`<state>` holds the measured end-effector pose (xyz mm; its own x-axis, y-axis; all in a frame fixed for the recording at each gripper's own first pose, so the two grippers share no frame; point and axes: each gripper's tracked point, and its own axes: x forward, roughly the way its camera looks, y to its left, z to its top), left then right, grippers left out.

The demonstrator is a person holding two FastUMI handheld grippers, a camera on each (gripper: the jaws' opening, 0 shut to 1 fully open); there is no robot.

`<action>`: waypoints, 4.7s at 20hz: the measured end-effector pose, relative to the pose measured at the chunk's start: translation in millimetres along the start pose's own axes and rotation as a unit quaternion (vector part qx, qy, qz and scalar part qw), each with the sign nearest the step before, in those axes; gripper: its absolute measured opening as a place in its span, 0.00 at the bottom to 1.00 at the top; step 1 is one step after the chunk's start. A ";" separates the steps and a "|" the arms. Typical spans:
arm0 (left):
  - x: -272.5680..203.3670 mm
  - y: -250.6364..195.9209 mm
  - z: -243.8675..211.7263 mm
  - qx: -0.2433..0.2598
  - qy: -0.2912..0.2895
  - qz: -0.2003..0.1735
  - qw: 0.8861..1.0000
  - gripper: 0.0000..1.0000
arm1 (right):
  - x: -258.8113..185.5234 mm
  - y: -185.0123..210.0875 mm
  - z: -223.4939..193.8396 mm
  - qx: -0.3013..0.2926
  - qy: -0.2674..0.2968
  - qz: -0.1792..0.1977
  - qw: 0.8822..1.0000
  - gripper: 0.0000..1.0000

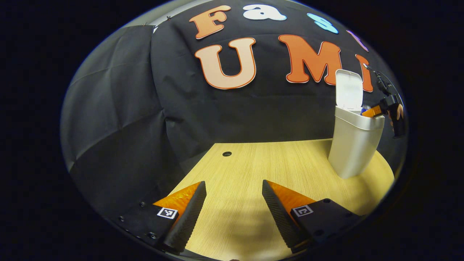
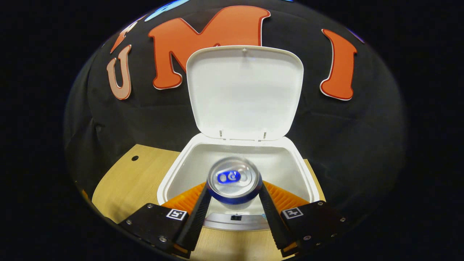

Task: Press the lid of the desktop garbage bin to open it, pick up the crumpled paper on the desktop and throw it into the bin, then pick up the pop can on the desktop and drop it into the bin, and finally close the garbage bin lid.

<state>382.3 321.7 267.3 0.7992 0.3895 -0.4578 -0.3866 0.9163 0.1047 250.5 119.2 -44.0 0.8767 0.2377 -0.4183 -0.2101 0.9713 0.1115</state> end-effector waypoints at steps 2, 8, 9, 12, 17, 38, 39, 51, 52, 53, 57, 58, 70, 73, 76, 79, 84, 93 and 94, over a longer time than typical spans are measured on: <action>1.8 -0.1 -0.4 -0.004 0.001 -0.001 1.000 0.99 | -3.9 -1.6 6.6 -0.003 -0.005 -0.003 1.000 0.81; 8.2 -4.5 1.0 -0.002 -0.002 -0.009 1.000 0.99 | -21.3 -9.2 58.8 -0.019 -0.047 -0.010 0.999 0.81; 9.3 -5.6 2.1 -0.003 -0.001 -0.011 1.000 0.99 | -24.6 -10.2 69.0 -0.023 -0.054 -0.010 0.998 0.81; 11.7 -5.3 0.7 -0.005 -0.001 -0.014 1.000 0.99 | -33.1 -12.1 104.0 -0.034 -0.078 -0.012 0.996 0.81; 14.4 -0.7 -2.8 -0.008 0.002 -0.009 1.000 0.99 | -44.8 -19.8 181.6 -0.050 -0.134 -0.024 0.989 0.81; 17.7 18.8 -8.9 -0.025 0.008 0.015 1.000 0.99 | -29.1 -12.2 182.9 -0.005 -0.104 -0.005 0.995 0.80; 19.5 15.9 -5.4 -0.022 0.004 0.010 1.000 0.99 | -29.2 -12.2 168.4 -0.011 -0.093 -0.007 0.996 0.84; 24.4 -1.4 2.9 -0.011 -0.005 -0.030 0.999 0.99 | -41.1 -6.4 65.5 -0.003 -0.022 -0.014 1.000 0.80; 23.7 -2.6 2.9 -0.010 -0.006 -0.033 0.999 0.99 | -40.3 -5.9 59.0 -0.002 -0.016 -0.015 1.000 0.80; 23.8 -3.8 4.0 -0.009 -0.006 -0.034 0.999 0.99 | -44.2 -6.6 51.5 0.000 -0.011 -0.015 1.000 0.81; 25.7 -8.5 2.6 -0.007 -0.005 -0.042 0.999 0.99 | -47.5 -4.4 30.7 0.009 0.001 -0.016 1.000 0.79; 27.1 -10.7 2.8 -0.006 -0.004 -0.045 0.999 0.99 | -48.2 -3.7 24.6 0.006 0.005 -0.017 1.000 0.74; 33.0 -23.6 17.1 0.017 -0.015 -0.063 0.998 0.99 | -46.2 5.5 10.2 0.019 -0.014 -0.051 0.998 0.55; 34.3 -23.4 32.6 0.012 -0.025 -0.070 0.997 1.00 | -50.3 7.3 12.0 0.018 -0.024 -0.049 0.998 0.54; 32.8 -17.9 56.8 0.004 -0.043 -0.069 0.997 0.99 | -62.0 19.5 5.3 0.027 -0.028 -0.029 0.999 0.55; 28.9 -16.4 76.0 -0.001 -0.059 -0.073 0.996 0.99 | -72.9 30.2 -3.6 0.020 -0.039 -0.019 0.999 0.77; 21.8 -21.9 102.6 -0.008 -0.093 -0.088 0.992 0.99 | -91.3 49.5 -17.1 0.014 -0.069 -0.011 0.997 0.88; 17.7 -43.5 113.0 -0.008 -0.124 -0.122 0.985 0.99 | -118.4 77.9 -38.1 -0.036 -0.109 -0.024 0.993 0.94; 18.3 -45.8 113.6 -0.008 -0.125 -0.125 0.984 0.99 | -120.1 81.9 -36.5 -0.041 -0.117 -0.024 0.992 0.94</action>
<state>466.9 297.5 354.4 0.9577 0.1642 -0.2361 -0.1687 0.9857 0.0011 112.2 170.6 -17.5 0.9608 0.1916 -0.2003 -0.1916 0.9813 0.0193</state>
